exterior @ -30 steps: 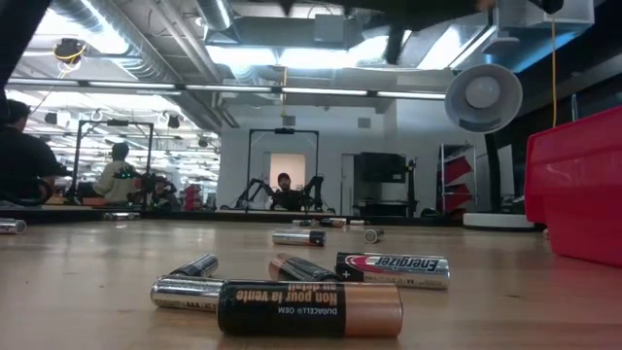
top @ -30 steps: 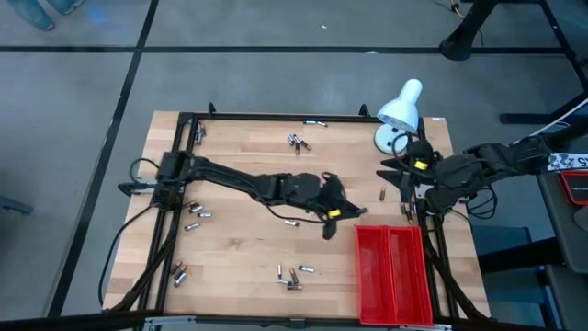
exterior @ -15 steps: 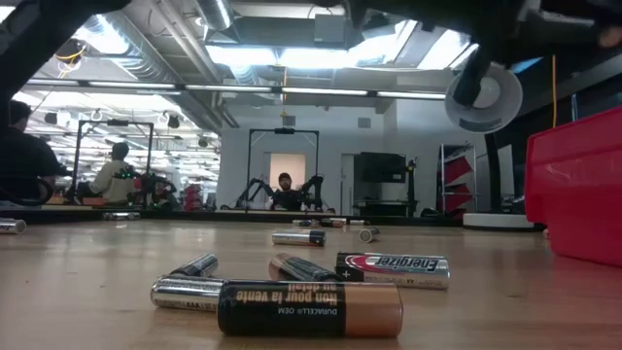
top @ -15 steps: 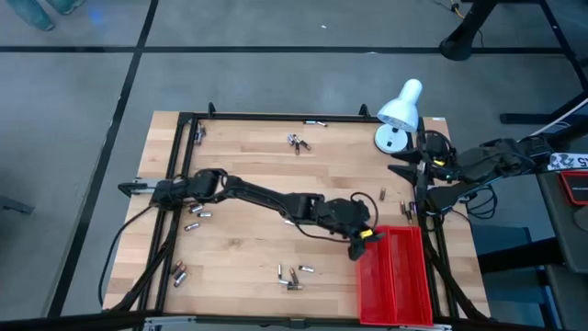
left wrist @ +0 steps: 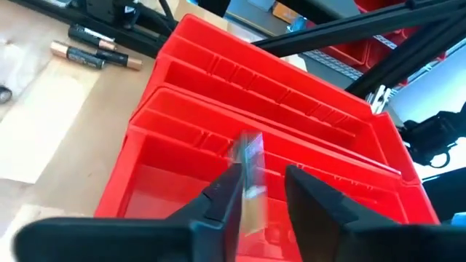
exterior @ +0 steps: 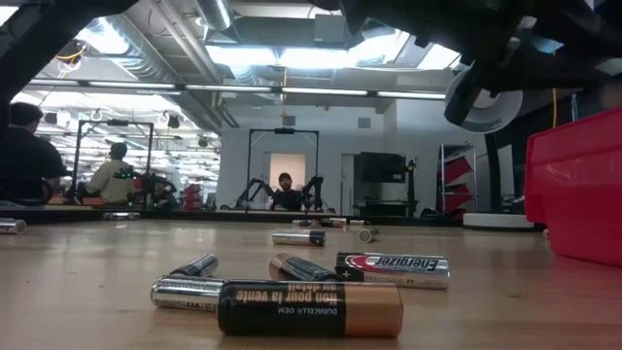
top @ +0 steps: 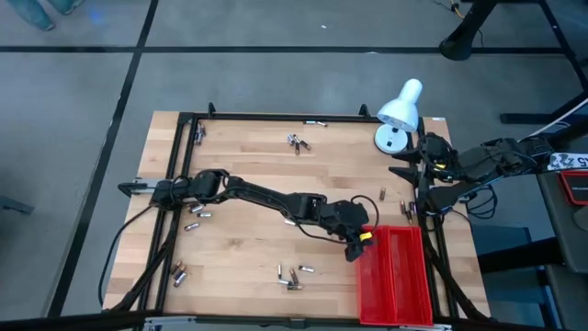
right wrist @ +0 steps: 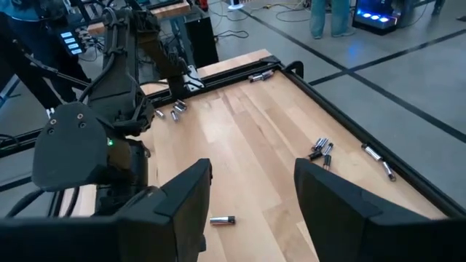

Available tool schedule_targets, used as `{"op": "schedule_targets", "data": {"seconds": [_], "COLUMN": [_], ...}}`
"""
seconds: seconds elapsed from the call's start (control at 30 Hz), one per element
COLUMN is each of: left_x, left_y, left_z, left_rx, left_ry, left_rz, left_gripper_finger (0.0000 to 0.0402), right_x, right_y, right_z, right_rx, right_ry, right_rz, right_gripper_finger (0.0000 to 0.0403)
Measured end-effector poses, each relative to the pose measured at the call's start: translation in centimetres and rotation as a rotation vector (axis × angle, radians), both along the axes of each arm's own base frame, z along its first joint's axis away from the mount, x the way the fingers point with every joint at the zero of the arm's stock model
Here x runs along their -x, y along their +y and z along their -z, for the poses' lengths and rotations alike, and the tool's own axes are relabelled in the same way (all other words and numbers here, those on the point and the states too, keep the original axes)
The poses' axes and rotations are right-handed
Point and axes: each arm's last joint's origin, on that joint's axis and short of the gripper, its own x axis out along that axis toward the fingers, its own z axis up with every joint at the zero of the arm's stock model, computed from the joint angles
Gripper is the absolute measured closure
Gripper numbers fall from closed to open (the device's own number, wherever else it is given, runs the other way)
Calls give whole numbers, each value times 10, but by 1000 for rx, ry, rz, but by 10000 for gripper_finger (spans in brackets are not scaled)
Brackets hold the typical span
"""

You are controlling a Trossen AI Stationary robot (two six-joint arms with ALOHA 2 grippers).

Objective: Sort batteries
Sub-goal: Put the black battery into the left red bin

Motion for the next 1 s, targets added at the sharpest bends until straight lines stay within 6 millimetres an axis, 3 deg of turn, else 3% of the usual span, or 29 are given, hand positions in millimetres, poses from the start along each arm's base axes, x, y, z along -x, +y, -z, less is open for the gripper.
{"op": "schedule_targets", "data": {"seconds": [0.3,0.53,0.77,0.87,1.0], "left_x": [1,13,55,77,104], "left_y": [-1,8,4,-10,-41], "left_z": [-3,-37,-67,-72,-63], "left_rx": [-5,-37,-144,-169,-213], "left_ry": [-8,-23,216,354,550], "left_rz": [12,80,138,184,268], "left_gripper_finger": [231,230,248,255,260], "right_x": [0,0,-12,-21,-31], "right_y": [0,0,7,12,17], "right_z": [0,0,-1,0,2], "right_rx": [-4,-28,-19,1,26], "right_ry": [-2,-5,8,15,36], "right_rz": [1,-3,-87,-133,-150], "right_gripper_finger": [204,204,204,204,204]}}
